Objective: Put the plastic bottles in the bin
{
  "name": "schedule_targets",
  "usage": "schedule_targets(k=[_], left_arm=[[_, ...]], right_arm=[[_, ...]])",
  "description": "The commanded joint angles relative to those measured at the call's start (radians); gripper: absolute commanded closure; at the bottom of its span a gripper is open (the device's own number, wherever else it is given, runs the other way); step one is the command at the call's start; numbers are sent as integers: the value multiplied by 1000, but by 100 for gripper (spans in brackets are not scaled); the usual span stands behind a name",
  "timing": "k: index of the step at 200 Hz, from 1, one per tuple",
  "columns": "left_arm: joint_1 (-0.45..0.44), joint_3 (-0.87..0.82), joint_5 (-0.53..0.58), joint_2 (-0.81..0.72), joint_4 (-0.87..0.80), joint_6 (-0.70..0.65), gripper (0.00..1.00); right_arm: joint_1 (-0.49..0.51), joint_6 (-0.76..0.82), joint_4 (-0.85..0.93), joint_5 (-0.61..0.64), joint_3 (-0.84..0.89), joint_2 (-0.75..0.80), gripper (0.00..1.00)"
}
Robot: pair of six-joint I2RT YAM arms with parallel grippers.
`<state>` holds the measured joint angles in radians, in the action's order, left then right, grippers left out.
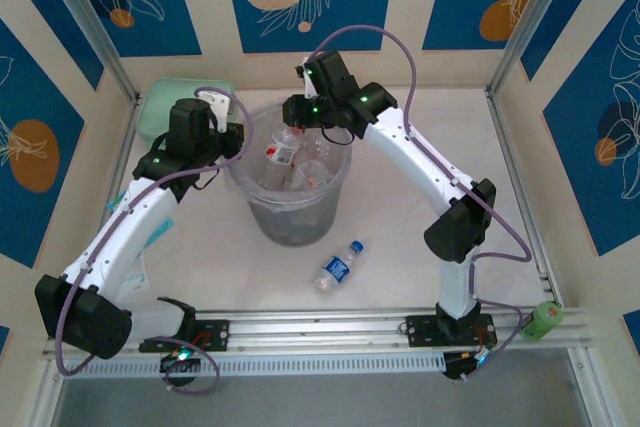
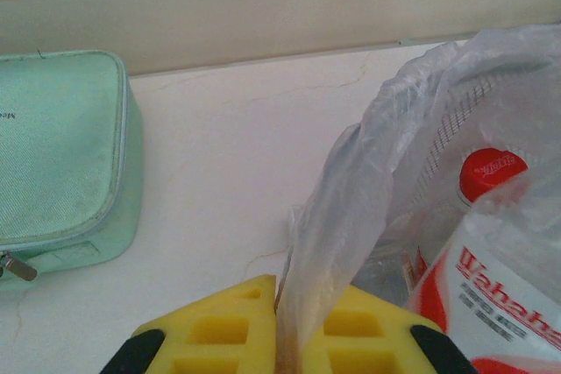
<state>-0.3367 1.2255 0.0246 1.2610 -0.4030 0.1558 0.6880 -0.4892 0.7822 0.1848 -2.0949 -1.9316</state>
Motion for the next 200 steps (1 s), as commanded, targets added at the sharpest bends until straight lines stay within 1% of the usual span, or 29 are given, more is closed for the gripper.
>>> schedule_targets(k=[1,25,43,54,73,91,104,124,145,174,188,192,200], left_arm=[[8,-19,19,2,-47,1,98],[8,-19,17,4,-47,4,98],[8,-19,15,6,-47,4,98],[8,-18,16,7,-47,4,98],[8,-19,17,6,-47,2,98],[8,-19,20,7,-46,1,98],[8,-19,21,9,-48,1,98],[8,-20,22,11,-46,1,98],[8,-21,28,14,-47,-1,98],[8,-22,28,16,-47,-1,98],[8,-22,28,18,-46,-1,98],[8,-21,26,18,-46,-2,98],[8,-21,20,18,-46,0,98]], right_arm=[[21,17,62,36,56,7,68],[36,23,84,45,32,-5,68],[41,34,98,45,-10,8,64],[46,43,106,42,-40,19,58],[49,55,119,33,-92,44,43],[48,53,126,31,-117,75,31],[45,48,122,29,-117,105,27],[35,47,119,33,-98,155,23],[9,39,107,33,-28,227,20],[-55,-23,96,34,153,370,16],[-85,-87,131,51,250,473,15],[-92,-109,141,56,289,506,12],[-104,-137,144,56,374,580,11]])
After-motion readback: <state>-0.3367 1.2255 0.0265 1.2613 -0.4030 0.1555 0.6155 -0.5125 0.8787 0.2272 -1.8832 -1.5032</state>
